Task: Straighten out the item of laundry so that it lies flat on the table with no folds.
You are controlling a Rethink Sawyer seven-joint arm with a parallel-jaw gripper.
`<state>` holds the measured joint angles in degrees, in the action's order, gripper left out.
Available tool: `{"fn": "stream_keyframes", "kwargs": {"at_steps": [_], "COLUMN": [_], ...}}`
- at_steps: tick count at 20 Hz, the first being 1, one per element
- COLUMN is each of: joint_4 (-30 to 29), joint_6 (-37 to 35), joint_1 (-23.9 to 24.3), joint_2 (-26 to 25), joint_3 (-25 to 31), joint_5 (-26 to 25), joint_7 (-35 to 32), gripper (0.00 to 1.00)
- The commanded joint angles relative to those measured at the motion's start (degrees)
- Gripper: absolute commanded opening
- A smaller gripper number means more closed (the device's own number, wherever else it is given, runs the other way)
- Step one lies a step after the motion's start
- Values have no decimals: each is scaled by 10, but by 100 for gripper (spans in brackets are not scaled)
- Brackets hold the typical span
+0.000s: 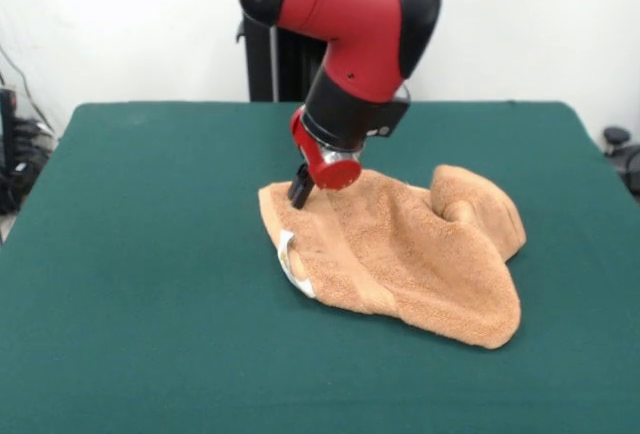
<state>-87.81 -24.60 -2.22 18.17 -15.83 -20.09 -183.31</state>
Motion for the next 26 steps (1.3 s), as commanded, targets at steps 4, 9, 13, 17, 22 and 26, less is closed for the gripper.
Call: {"fn": "stream_keyframes", "kwargs": {"at_steps": [4,9,13,17,22,26], "joint_4": [8,-7,-20,-28,-41,-51], "joint_6": [61,68,72,69,70,71], "joint_1": [32,48,58,60,61,69], "joint_2": [-90,-81,-72,-67,-61,-55], "joint_3": [67,77,81,79,72,74], "joint_5": [-9,-18,-28,-39,-54,-64], "joint_7": [25,40,51,56,62,69], "gripper": [0,0,0,0,0,0]}}
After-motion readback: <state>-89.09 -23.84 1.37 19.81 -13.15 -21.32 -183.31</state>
